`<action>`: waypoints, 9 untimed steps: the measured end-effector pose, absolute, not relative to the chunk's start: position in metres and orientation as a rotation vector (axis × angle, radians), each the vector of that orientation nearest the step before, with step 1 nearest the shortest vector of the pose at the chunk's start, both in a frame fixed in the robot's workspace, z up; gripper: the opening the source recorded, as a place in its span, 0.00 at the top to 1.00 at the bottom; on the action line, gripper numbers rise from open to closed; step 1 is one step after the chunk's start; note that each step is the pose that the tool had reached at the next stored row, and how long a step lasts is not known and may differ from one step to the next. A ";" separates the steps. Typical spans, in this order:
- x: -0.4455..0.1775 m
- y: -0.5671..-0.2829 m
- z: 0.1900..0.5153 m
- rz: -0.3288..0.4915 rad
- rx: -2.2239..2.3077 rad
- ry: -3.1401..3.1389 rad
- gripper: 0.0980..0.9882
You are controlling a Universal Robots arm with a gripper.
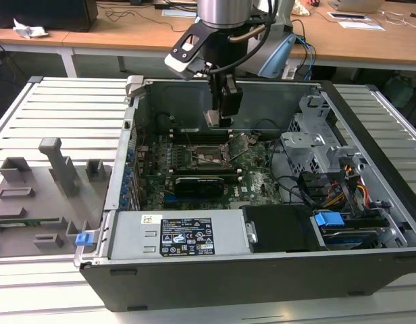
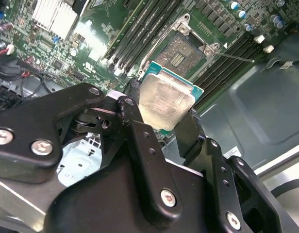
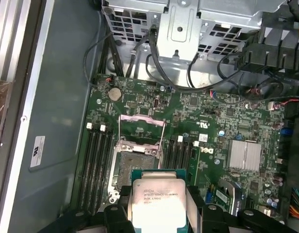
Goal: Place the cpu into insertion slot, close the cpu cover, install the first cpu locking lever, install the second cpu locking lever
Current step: 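Place the cpu into insertion slot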
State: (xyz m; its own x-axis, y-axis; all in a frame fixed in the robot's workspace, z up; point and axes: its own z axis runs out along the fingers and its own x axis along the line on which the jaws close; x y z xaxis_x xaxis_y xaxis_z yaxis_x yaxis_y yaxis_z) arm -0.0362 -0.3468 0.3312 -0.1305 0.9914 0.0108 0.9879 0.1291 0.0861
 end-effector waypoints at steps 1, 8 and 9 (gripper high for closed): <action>-0.036 -0.347 0.330 0.111 2.060 2.304 0.51; -0.038 -0.346 0.315 0.109 2.101 2.264 0.51; -0.038 -0.346 0.314 0.109 2.101 2.264 0.51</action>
